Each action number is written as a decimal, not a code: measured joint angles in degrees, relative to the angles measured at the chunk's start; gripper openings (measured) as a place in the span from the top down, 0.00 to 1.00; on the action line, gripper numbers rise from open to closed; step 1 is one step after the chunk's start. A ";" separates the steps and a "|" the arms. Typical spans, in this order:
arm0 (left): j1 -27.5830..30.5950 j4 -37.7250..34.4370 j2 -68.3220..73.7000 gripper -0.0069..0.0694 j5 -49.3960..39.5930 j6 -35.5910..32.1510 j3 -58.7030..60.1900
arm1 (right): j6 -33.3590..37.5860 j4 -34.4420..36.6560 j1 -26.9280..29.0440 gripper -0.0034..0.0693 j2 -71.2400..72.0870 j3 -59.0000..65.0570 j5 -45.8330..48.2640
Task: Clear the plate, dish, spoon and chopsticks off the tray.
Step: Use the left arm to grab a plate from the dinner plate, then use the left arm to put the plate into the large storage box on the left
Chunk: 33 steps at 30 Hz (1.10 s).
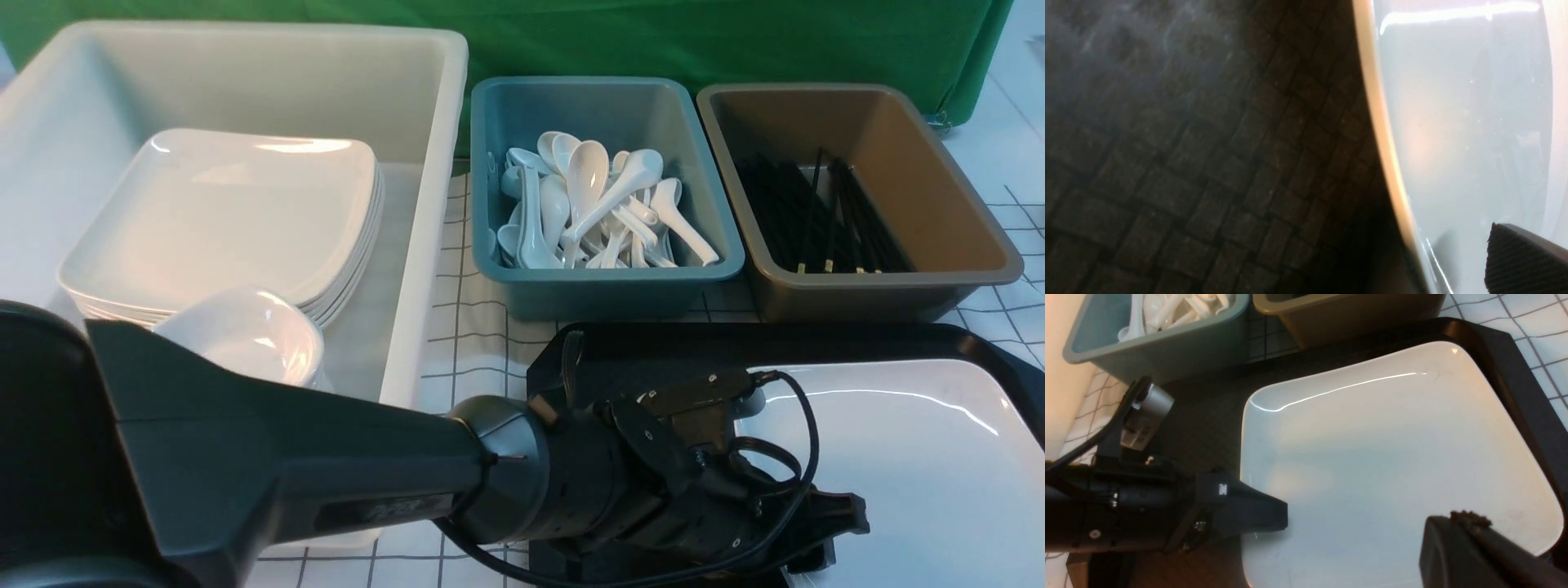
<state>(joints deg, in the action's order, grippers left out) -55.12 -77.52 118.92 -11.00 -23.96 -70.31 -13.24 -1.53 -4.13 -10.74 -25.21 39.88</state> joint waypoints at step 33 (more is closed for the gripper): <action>6.70 6.49 -12.24 0.88 -3.34 -1.27 -0.20 | 0.05 0.00 0.00 0.87 0.00 0.00 0.00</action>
<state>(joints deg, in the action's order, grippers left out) -48.42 -71.03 106.68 -14.35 -25.23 -70.51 -13.19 -1.53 -4.13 -10.74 -25.21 39.88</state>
